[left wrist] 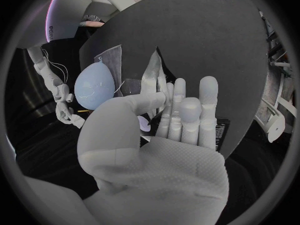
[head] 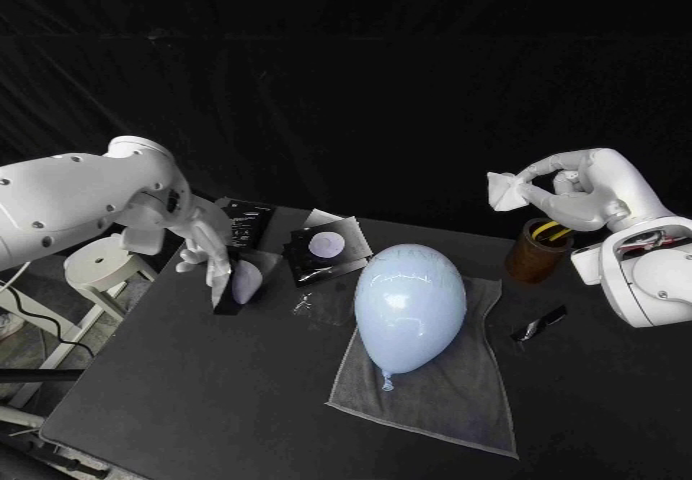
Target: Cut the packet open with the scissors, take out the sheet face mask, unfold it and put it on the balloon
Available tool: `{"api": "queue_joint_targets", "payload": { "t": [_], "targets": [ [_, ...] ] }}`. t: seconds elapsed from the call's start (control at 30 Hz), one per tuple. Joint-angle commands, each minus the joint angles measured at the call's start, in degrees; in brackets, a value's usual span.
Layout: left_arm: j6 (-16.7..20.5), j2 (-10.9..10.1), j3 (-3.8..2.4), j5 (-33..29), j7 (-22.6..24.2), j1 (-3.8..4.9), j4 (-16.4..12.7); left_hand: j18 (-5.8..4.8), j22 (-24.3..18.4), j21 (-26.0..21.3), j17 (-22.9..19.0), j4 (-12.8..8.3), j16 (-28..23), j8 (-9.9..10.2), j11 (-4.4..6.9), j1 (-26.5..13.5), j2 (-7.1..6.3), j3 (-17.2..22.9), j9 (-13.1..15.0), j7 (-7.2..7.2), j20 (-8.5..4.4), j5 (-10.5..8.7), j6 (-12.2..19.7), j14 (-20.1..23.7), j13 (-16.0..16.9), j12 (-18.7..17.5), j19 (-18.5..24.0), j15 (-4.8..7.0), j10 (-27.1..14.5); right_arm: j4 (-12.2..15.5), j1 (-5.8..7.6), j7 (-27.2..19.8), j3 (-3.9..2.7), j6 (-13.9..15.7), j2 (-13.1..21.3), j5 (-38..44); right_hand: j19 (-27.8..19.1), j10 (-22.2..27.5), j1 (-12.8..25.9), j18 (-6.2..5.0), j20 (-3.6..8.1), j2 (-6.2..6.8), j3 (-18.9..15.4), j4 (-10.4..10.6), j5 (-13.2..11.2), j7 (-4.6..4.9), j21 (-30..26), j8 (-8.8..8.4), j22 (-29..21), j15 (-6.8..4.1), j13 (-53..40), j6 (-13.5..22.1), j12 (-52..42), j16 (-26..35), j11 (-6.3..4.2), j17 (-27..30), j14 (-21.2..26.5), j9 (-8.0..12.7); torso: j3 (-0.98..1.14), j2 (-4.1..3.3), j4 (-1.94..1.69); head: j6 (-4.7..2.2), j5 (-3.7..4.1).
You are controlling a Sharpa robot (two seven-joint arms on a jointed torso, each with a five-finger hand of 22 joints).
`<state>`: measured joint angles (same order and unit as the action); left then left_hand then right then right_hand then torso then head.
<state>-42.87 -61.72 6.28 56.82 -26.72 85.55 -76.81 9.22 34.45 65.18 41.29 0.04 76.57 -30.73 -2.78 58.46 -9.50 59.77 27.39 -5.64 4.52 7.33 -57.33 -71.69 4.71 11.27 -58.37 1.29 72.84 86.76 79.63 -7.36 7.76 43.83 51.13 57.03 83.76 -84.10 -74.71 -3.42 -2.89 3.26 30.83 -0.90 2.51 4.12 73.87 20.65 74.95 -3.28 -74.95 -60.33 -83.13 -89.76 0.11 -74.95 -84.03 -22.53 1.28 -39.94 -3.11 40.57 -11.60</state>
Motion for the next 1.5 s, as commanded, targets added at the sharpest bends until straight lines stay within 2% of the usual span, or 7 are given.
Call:
{"api": "queue_joint_targets", "payload": {
  "t": [0.03,0.4,0.63,0.83,0.93,1.23,1.5],
  "targets": [
    [-1.8,1.6,0.15,-3.1,-0.6,-0.65,0.0,0.98,-0.1,0.2,-0.1,-4.8,0.0,0.4,0.06,-1.0,0.2,4.5,6.2,-0.05,-0.07,0.43,-0.2,-0.2,0.1,-0.3,-0.4,-0.03,0.5,0.1,-0.12,-0.4,-0.02,-0.7,-0.1,0.0,0.7,-1.9,-0.3,0.35,0.27,-0.33,0.1,0.0,0.3,0.02,-0.2,0.38,11.0,-0.32,-10.4,-0.2,-0.1,-0.2,-0.22,-15.0,-6.0,-2.9,0.09,-0.01,0.06,0.1,0.12],
    [2.9,5.9,0.32,-8.2,-0.1,-2.07,0.7,1.05,-2.5,-2.9,-1.2,0.7,-1.2,0.8,0.0,-5.8,1.44,-0.6,7.9,0.16,0.73,-4.03,0.8,0.5,0.4,-1.1,0.2,-0.54,0.2,0.1,-0.64,-0.5,-0.02,-1.0,-0.2,-0.2,0.7,-1.8,-0.3,0.34,0.27,-0.33,0.2,-0.1,0.3,0.02,-0.3,0.43,11.0,-0.31,-10.3,-0.1,0.0,-0.2,-0.22,-15.0,-6.0,-3.0,0.09,0.06,-0.1,0.14,0.65],
    [7.0,7.8,0.33,-9.4,0.3,-2.66,1.4,1.23,-5.4,-5.9,-2.7,8.3,-2.2,1.8,-0.07,-8.9,-0.86,-11.2,8.2,0.0,0.7,-4.57,0.8,1.6,0.9,-1.4,0.0,-0.62,-0.5,-0.1,-1.08,-0.6,-0.02,-1.2,-0.4,-0.4,0.7,-1.8,-0.3,0.34,0.27,-0.32,0.2,-0.1,0.3,0.03,-0.3,0.46,11.0,-0.31,-10.3,-0.1,0.1,-0.2,-0.22,-15.0,-6.0,-3.0,0.05,0.05,-0.05,0.07,0.75],
    [7.4,8.3,0.33,-9.9,0.5,-3.01,1.6,1.29,-7.0,-7.7,-3.7,13.1,-2.9,3.1,-0.32,-7.5,-5.62,-21.8,8.0,-0.33,0.75,-4.49,1.0,2.7,1.3,-1.6,-0.2,-0.84,-1.3,0.0,-1.3,-0.6,-0.02,-1.3,-0.4,-0.5,0.7,-1.8,-0.4,0.34,0.27,-0.32,0.2,-0.1,0.3,0.04,-0.3,0.5,11.0,-0.31,-10.3,-0.1,0.1,-0.2,-0.21,-15.0,-6.0,-3.0,0.04,0.01,-0.08,0.14,1.02],
    [7.1,8.5,0.33,-9.9,0.5,-3.07,1.7,1.34,-7.6,-8.6,-3.4,16.6,-2.9,4.0,-0.37,-2.5,-5.3,-27.4,7.9,-0.3,0.74,-4.47,0.7,3.0,1.7,-1.6,-0.6,-0.91,-1.5,0.0,-1.4,-0.6,-0.02,-1.4,-0.5,-0.5,0.7,-1.8,-0.4,0.34,0.27,-0.32,0.2,-0.1,0.3,0.04,-0.3,0.5,11.0,-0.31,-10.3,-0.1,0.1,-0.2,-0.21,-15.0,-6.0,-3.0,0.05,0.06,-0.13,0.24,1.05],
    [6.2,8.8,0.34,-9.4,0.5,-3.36,2.0,1.29,-8.0,-9.5,-4.1,16.7,-3.5,5.4,-0.57,2.9,-3.95,-36.8,7.9,-0.59,0.94,-4.49,0.7,4.0,2.4,-1.6,-0.8,-1.13,-2.3,0.1,-1.64,-0.6,-0.02,-1.5,-0.5,-0.5,0.7,-1.8,-0.4,0.34,0.27,-0.32,0.2,-0.1,0.3,0.04,-0.3,0.5,11.0,-0.31,-10.3,-0.1,0.1,-0.2,-0.21,-15.0,-6.0,-3.0,0.03,0.09,-0.06,0.31,1.27],
    [7.3,8.8,0.34,-8.9,0.8,-3.48,2.1,1.3,-8.2,-10.1,-4.4,17.0,-3.9,6.7,-0.81,7.2,1.6,-58.0,8.1,-0.86,1.07,-4.58,0.4,4.5,3.5,-1.1,-0.9,-1.34,-3.3,0.2,-1.7,-0.6,-0.01,-1.5,-0.5,-0.5,0.7,-1.8,-0.4,0.34,0.27,-0.32,0.2,-0.1,0.3,0.04,-0.3,0.5,11.0,-0.31,-10.3,-0.1,0.1,-0.2,-0.21,-15.0,-6.0,-3.0,0.05,0.03,-0.09,0.25,1.6]
  ]
}}
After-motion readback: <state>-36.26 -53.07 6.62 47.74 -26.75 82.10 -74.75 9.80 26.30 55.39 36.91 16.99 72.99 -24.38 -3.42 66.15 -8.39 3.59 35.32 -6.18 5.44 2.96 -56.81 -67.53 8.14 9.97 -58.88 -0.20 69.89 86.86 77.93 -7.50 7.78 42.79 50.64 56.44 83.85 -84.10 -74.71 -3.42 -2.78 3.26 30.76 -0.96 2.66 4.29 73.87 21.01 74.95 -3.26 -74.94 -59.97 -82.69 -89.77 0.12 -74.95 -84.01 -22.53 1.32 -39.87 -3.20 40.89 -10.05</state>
